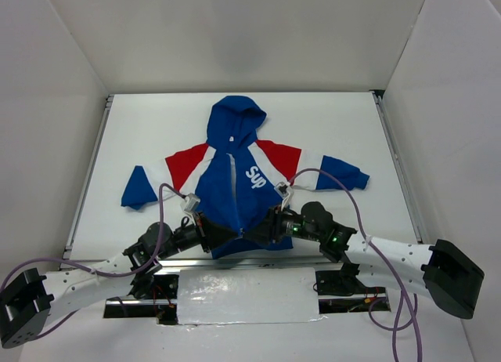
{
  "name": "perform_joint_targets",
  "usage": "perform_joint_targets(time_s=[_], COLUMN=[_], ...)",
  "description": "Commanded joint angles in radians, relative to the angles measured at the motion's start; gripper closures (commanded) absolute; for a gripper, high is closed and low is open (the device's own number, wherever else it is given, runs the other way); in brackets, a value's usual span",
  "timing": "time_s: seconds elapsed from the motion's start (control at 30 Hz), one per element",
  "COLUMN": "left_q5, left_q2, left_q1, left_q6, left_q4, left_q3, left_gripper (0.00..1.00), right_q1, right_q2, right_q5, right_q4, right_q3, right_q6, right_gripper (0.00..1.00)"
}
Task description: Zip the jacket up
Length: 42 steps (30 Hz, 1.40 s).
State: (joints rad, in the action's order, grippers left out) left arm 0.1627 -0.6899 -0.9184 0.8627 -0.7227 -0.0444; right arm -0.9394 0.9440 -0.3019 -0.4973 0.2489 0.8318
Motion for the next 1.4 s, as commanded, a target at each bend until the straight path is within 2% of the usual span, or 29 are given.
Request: perform_joint_targets(time_s=[0.0,0.17,0.23,0.27,0.4,0.6,0.73,0.77,0.9,1.13,1.37], left_q5=[0.031,0.035,0.038,0.04,0.051,0.047,0.028,0.026,0.02,0.029,0.051], left_q2=[0.015,0.033,0.041,0.044,0.043,0.032,0.038,0.038,0.024,-0.023,-0.028], left_q1=[-0.007,-0.007,-0.005,-0.007,-0.007,-0.005,-0.007,-0.005,-0.007,-0.007,-0.005], left_q6=[-0.017,-0.017,-0.017,-0.017,-0.014,-0.017,-0.025,-0.027,-0.027,-0.036,-0.037], left_q4=[-0.093,-0.087,-0.08,-0.081,-0.098,-0.087,-0.061,-0.06,-0.067,-0.098,-0.123], left_q3=[0.146,0.149,0.149,0.152,0.159,0.153,0.144,0.144,0.141,0.124,0.124], left_gripper=[1.0,1.0,1.0,1.0,1.0,1.0,1.0,1.0,1.0,1.0,1.0], right_q1=[0.028,0.073,0.08,0.083,0.082,0.085,0.07,0.062,0.016,-0.016,-0.016], right_q2=[-0.01,0.006,0.004,0.004,0.033,0.042,0.007,0.0,-0.016,-0.01,-0.053], right_q5=[-0.052,-0.069,-0.049,-0.048,-0.075,-0.12,-0.14,-0.137,-0.137,-0.131,0.019], right_q4=[-0.096,-0.127,-0.124,-0.127,-0.127,-0.112,-0.029,-0.006,0.084,0.103,0.22], right_q3=[-0.028,-0.046,-0.049,-0.048,-0.02,0.01,0.047,0.055,0.092,0.119,0.133], right_q6=[-0.014,0.004,0.01,0.012,-0.003,-0.022,-0.052,-0.065,-0.089,-0.095,-0.155], right_gripper=[0.39,0.38,0.44,0.52,0.74,0.7,0.5,0.49,0.48,0.48,0.46])
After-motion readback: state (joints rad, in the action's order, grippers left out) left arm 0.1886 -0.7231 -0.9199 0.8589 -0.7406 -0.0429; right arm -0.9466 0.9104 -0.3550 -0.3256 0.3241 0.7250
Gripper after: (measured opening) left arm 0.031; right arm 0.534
